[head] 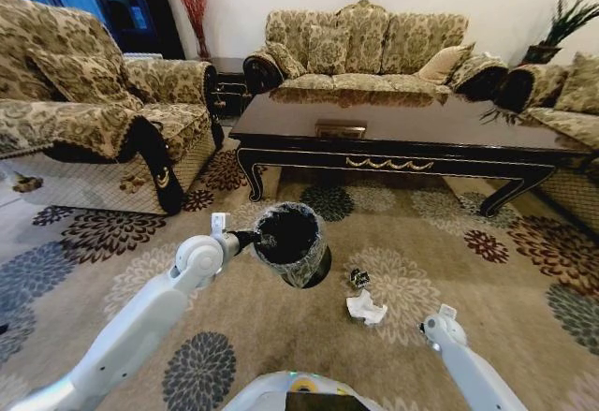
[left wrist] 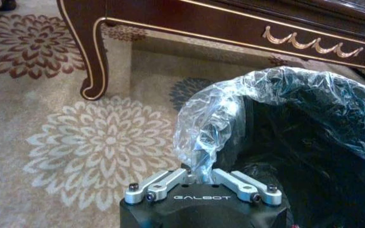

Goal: Move to the front of the table and pick up the trash from the floor, then place it into the trash bin.

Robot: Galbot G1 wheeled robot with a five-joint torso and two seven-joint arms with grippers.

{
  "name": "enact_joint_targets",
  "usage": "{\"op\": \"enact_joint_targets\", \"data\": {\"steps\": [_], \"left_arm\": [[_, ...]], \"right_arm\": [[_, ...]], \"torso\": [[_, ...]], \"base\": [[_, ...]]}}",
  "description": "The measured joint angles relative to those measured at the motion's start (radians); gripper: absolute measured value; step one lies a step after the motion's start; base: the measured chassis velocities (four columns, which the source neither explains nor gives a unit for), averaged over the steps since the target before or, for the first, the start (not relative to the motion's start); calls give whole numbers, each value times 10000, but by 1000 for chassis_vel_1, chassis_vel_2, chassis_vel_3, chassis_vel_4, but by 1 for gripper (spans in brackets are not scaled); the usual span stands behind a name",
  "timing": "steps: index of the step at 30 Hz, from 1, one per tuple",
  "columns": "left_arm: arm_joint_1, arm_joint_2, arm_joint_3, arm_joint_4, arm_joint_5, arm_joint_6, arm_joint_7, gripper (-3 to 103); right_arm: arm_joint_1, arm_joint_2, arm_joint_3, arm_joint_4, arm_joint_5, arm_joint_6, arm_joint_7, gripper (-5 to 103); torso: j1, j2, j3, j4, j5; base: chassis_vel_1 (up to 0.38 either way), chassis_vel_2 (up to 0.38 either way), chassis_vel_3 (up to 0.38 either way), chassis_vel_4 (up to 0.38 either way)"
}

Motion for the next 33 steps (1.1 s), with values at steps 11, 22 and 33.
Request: {"op": "enact_joint_targets", "data": {"steps": [11, 22, 33], "left_arm": [[-2, 173, -55, -82, 6, 0, 3, 2], [224, 233, -74, -275, 32, 0, 6, 2], [-143, -216, 634, 21, 231, 0, 89, 2]], "right_arm": [[-373, -102, 24, 429, -129, 112, 110, 9], [-1523, -672, 760, 3141, -1385, 3379, -2342, 0], [-1067, -1838, 251, 7823, -2158, 7020, -5853, 0]], "torso": [[0, -2, 6, -31, 6], [1, -3, 5, -18, 1], [1, -3, 4, -13, 3]], "base": [[0, 0, 0, 0], [0, 0, 0, 0], [0, 0, 0, 0]]}}
